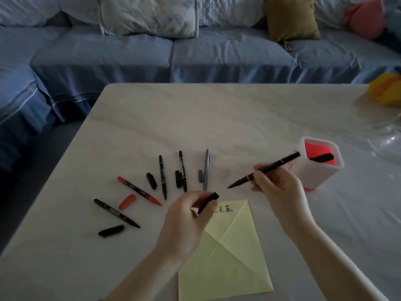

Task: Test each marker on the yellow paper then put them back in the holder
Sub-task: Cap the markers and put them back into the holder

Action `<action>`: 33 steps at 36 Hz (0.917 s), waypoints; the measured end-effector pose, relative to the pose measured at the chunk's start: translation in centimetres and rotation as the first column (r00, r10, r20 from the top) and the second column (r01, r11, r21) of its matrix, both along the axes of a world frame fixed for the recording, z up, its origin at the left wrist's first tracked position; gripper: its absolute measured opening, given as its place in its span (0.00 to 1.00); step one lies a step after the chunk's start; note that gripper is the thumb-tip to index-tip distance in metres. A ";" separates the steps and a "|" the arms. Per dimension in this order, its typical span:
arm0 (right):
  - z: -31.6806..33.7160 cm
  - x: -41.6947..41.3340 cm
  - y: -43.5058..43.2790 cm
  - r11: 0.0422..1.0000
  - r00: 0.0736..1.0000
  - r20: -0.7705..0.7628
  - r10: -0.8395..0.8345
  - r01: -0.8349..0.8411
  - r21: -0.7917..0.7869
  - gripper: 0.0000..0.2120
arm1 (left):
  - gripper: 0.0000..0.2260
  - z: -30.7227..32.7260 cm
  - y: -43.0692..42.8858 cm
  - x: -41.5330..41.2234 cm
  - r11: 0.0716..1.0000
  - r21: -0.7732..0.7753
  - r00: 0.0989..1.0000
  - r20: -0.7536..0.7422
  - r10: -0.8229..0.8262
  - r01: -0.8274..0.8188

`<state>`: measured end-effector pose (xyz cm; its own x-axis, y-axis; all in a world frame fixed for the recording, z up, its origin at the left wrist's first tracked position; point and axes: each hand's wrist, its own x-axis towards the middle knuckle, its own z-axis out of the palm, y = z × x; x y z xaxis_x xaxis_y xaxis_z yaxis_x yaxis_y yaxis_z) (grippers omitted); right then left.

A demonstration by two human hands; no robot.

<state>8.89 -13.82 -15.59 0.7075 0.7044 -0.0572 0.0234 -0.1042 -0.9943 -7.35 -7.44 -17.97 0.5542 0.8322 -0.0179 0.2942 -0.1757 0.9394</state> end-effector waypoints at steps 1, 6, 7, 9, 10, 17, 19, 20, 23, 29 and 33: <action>0.6 -0.4 -1.0 0.998 0.999 -0.046 -0.012 0.015 0.066 0.09 | 0.07 0.3 -0.2 0.1 1.000 -0.001 1.000 0.014 -0.006 0.006; 1.3 -1.5 -3.6 0.973 0.966 -0.257 -0.018 0.076 0.216 0.08 | 0.09 1.5 -1.2 0.4 0.998 0.043 0.997 0.051 -0.052 0.050; 1.3 -1.7 -3.7 0.972 0.963 -0.268 -0.016 0.079 0.223 0.08 | 0.10 1.6 -1.3 0.5 0.996 0.059 0.997 0.047 -0.063 0.060; 1.3 -2.0 -3.6 0.970 0.959 -0.284 -0.014 0.082 0.229 0.08 | 0.11 1.8 -1.4 0.5 0.994 0.083 0.997 0.040 -0.072 0.068; 1.2 -2.1 -3.6 0.971 0.957 -0.290 -0.012 0.081 0.227 0.09 | 0.11 1.8 -1.5 0.5 0.993 0.094 0.997 0.037 -0.071 0.067; 0.7 -2.0 -3.8 0.971 0.953 -0.300 0.050 0.024 0.239 0.04 | 0.14 2.1 -1.1 0.1 0.973 0.204 0.993 0.005 -0.115 0.112; 0.7 -2.1 -3.9 0.967 0.939 -0.326 0.113 -0.028 0.255 0.12 | 0.11 2.2 -1.2 0.1 0.958 0.243 0.988 -0.004 -0.154 0.151; 0.6 -2.1 -3.9 0.964 0.931 -0.336 0.141 -0.052 0.259 0.18 | 0.08 2.2 -1.2 0.1 0.950 0.258 0.984 -0.012 -0.178 0.175; 0.4 -2.4 -3.9 0.965 0.924 -0.345 0.168 -0.083 0.248 0.24 | 0.08 1.9 -1.7 0.1 0.935 0.287 0.977 -0.011 -0.214 0.208; 0.4 -2.8 -3.8 0.969 0.902 -0.401 0.162 -0.068 0.239 0.21 | 0.04 1.9 -2.2 0.1 0.942 0.229 0.970 -0.038 -0.241 0.244; 0.3 -3.3 -3.8 0.974 0.891 -0.432 0.136 -0.040 0.224 0.05 | 0.14 2.3 -2.0 0.7 0.935 0.204 0.958 -0.056 -0.283 0.288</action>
<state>5.59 -17.58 -15.30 0.5768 0.7926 -0.1979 -0.4239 0.0833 -0.9019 -6.70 -9.44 -15.68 0.7707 0.6255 0.1214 0.2263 -0.4467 0.8656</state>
